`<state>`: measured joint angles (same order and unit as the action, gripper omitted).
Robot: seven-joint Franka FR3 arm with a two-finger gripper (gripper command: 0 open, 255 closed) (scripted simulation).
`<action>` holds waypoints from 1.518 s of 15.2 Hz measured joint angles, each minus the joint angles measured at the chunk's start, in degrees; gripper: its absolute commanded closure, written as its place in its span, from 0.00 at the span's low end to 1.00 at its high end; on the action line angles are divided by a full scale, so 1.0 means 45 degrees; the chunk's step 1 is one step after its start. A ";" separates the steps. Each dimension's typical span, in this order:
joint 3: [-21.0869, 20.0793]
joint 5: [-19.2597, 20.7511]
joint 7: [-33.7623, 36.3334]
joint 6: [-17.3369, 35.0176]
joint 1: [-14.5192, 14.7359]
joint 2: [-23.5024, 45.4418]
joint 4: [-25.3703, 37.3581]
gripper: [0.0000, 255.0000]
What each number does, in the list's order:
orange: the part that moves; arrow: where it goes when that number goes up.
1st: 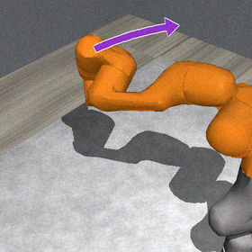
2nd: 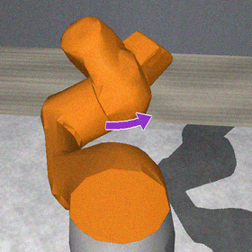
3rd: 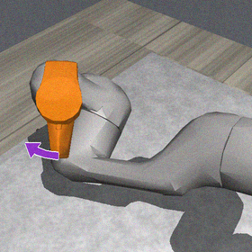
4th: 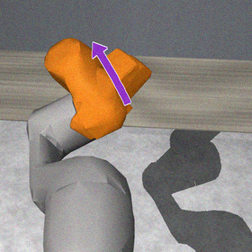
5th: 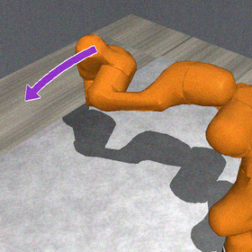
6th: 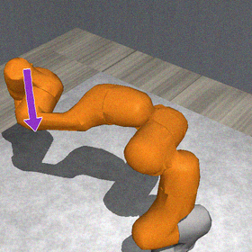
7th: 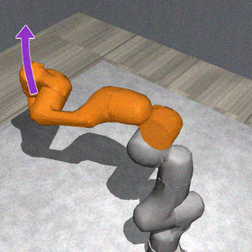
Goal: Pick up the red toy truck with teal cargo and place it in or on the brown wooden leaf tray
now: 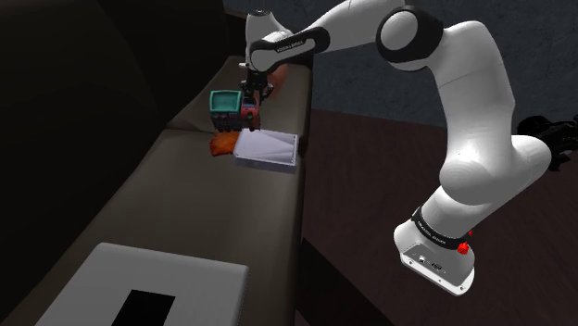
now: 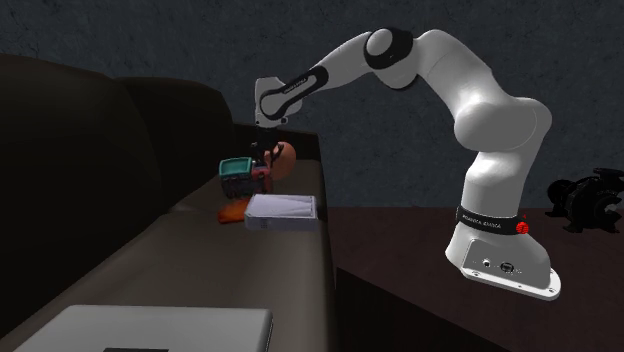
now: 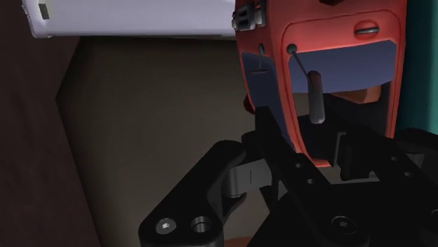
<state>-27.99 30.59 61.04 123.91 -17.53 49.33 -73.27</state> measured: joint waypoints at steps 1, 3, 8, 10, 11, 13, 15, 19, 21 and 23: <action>0.0040 0.0046 0.0031 0.0100 0.0006 0.0060 0.0004 1.00; 0.0122 0.0142 0.0097 0.0348 -0.0021 0.0154 -0.0055 1.00; 0.0281 0.0351 0.0245 0.0815 0.0147 0.0644 0.0165 1.00; 0.0335 0.0427 0.0277 0.1101 0.0102 0.0764 0.0042 1.00; 0.0375 0.0471 0.0333 0.1166 0.0159 0.0870 0.0082 1.00; 0.0469 0.0571 0.0406 0.1361 0.0216 0.1033 0.0198 1.00; 0.0536 0.0652 0.0491 0.1656 0.0196 0.0980 0.0034 1.00; 0.0543 0.0606 0.0454 0.1761 0.0174 0.0998 0.0016 1.00; 0.0582 0.0591 0.0415 0.1595 0.0276 0.1144 0.0304 1.00; 0.0583 0.0539 0.0294 0.1504 0.0307 0.1377 0.0558 0.00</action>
<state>-25.37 33.02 62.36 130.68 -16.15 55.53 -70.76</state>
